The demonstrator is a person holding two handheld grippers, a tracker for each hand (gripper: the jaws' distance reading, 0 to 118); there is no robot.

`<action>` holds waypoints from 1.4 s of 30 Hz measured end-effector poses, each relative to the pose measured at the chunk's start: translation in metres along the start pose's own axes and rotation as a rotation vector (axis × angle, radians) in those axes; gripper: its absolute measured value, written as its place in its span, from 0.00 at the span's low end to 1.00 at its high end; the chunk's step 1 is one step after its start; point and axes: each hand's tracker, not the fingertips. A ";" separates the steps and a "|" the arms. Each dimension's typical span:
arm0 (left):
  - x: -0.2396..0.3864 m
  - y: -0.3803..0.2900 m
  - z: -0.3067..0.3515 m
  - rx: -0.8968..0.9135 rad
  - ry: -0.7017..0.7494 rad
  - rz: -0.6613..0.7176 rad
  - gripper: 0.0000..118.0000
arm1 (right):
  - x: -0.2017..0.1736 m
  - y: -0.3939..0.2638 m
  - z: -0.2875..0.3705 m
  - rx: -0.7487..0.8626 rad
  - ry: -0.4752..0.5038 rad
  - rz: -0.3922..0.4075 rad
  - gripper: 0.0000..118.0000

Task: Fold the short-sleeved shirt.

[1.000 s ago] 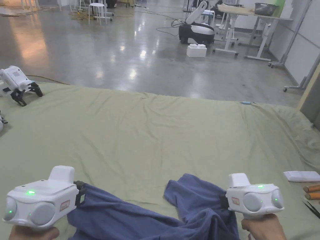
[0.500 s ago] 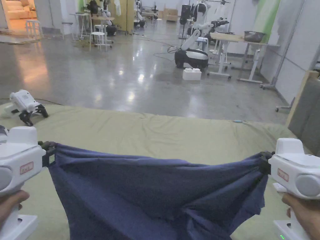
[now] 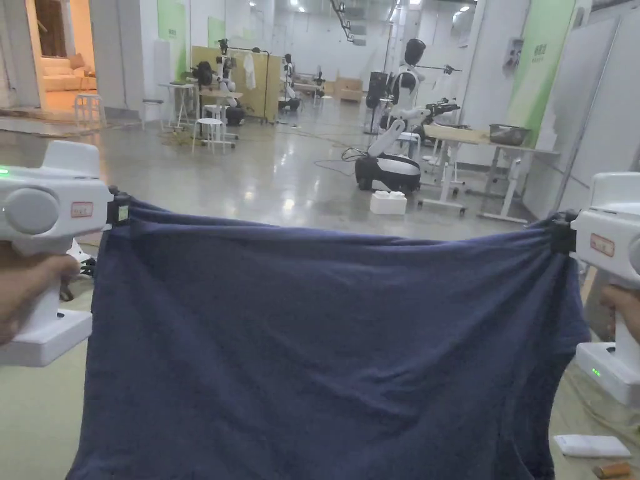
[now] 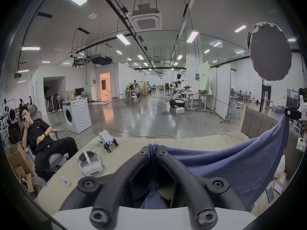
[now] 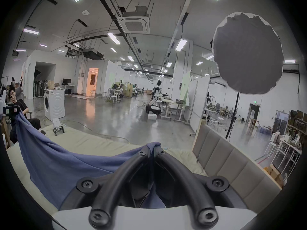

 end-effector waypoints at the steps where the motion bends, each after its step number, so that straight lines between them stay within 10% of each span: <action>1: -0.001 0.010 -0.006 0.001 0.005 -0.003 0.01 | 0.003 0.010 -0.006 0.009 0.002 -0.003 0.01; 16: -0.008 0.078 -0.061 0.027 0.027 -0.006 0.01 | 0.008 0.097 -0.060 0.056 -0.043 0.034 0.01; 30: 0.002 -0.084 -0.073 -0.120 -0.006 0.060 0.01 | -0.021 -0.059 -0.044 -0.074 -0.026 0.031 0.01; 42: 0.002 -0.176 0.067 -0.103 -0.037 0.087 0.01 | -0.025 -0.161 0.068 -0.141 -0.041 -0.012 0.01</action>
